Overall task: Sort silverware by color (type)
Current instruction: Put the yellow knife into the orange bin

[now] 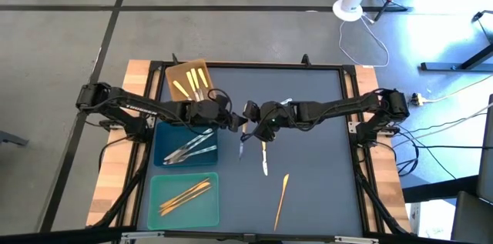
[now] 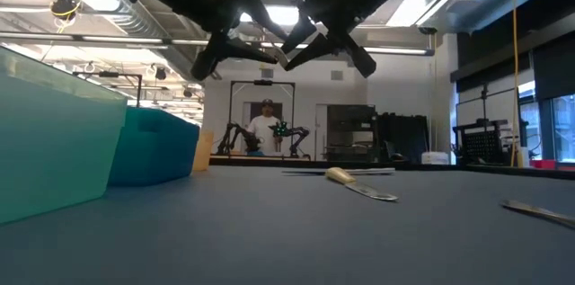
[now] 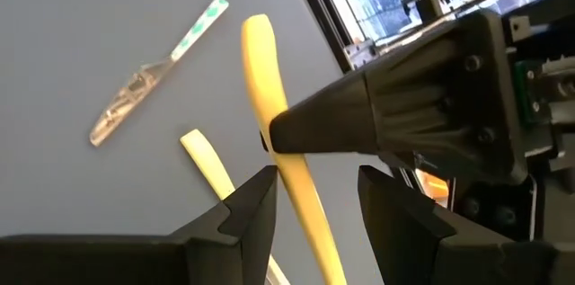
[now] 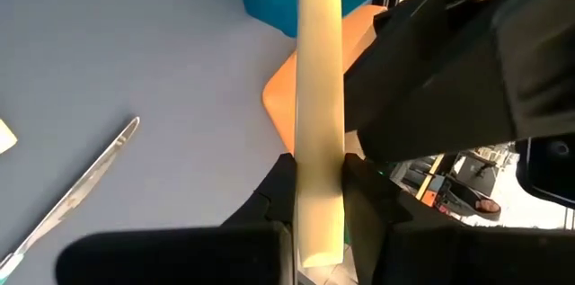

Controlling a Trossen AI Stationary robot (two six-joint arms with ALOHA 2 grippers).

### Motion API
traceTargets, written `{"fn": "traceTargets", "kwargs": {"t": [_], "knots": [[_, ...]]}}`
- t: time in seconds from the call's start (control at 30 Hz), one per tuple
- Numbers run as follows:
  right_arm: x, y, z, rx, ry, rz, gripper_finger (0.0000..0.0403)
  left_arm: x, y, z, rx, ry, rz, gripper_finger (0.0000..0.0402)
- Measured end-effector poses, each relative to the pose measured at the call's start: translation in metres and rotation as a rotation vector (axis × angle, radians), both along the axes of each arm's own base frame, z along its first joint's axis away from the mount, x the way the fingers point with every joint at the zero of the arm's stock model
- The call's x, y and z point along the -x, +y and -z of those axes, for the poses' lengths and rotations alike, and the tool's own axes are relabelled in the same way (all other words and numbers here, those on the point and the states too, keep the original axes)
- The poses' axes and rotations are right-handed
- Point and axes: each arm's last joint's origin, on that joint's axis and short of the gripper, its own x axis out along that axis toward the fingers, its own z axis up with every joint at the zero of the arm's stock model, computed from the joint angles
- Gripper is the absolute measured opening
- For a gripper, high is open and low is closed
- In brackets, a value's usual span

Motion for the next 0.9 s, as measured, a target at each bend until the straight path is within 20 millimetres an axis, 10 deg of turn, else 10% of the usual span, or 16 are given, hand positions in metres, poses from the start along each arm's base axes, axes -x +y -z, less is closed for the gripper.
{"fn": "traceTargets", "kwargs": {"t": [0.9], "knots": [[0.002, 0.041, -0.001, 0.004, -0.017, -0.095, 0.0047, 0.001, -0.035, 0.001, 0.117, -0.004, 0.156, 0.0151]]}}
